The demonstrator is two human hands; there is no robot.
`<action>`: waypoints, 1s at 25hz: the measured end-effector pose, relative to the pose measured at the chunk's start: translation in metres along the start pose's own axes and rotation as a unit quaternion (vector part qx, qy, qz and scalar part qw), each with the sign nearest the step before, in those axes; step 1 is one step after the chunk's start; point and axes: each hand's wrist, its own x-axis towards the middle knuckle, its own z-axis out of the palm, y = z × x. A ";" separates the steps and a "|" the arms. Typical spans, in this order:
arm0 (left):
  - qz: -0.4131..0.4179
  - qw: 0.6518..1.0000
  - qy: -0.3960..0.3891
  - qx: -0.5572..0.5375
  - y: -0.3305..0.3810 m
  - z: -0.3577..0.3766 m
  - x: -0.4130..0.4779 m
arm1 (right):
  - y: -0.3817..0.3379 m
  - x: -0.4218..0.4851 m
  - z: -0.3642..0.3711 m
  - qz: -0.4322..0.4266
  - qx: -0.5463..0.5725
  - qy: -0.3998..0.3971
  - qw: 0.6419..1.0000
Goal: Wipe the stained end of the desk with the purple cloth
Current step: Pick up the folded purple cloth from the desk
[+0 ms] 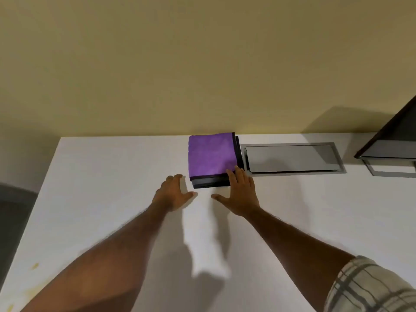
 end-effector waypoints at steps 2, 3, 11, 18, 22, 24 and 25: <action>-0.047 0.991 0.014 -0.128 0.014 0.012 0.024 | 0.009 0.021 0.004 0.011 0.030 0.009 0.999; -0.068 0.981 0.031 -0.179 0.021 0.019 0.032 | 0.013 0.031 0.006 0.023 0.044 0.012 0.999; -0.166 0.939 0.067 -0.295 0.041 0.037 0.071 | 0.028 0.054 0.028 0.036 0.057 -0.023 0.997; -0.017 0.960 0.112 -0.256 0.059 0.023 0.050 | 0.030 0.063 -0.002 -0.008 0.060 -0.014 0.998; 0.093 0.968 0.149 -0.178 0.058 -0.009 0.019 | 0.007 0.062 -0.038 -0.065 0.128 0.058 0.988; 0.150 0.971 0.161 -0.092 0.050 -0.028 0.000 | -0.012 0.059 -0.052 -0.143 0.109 0.096 0.979; 0.167 0.970 0.168 -0.062 0.044 -0.037 -0.011 | -0.024 0.055 -0.058 -0.188 0.080 0.107 0.973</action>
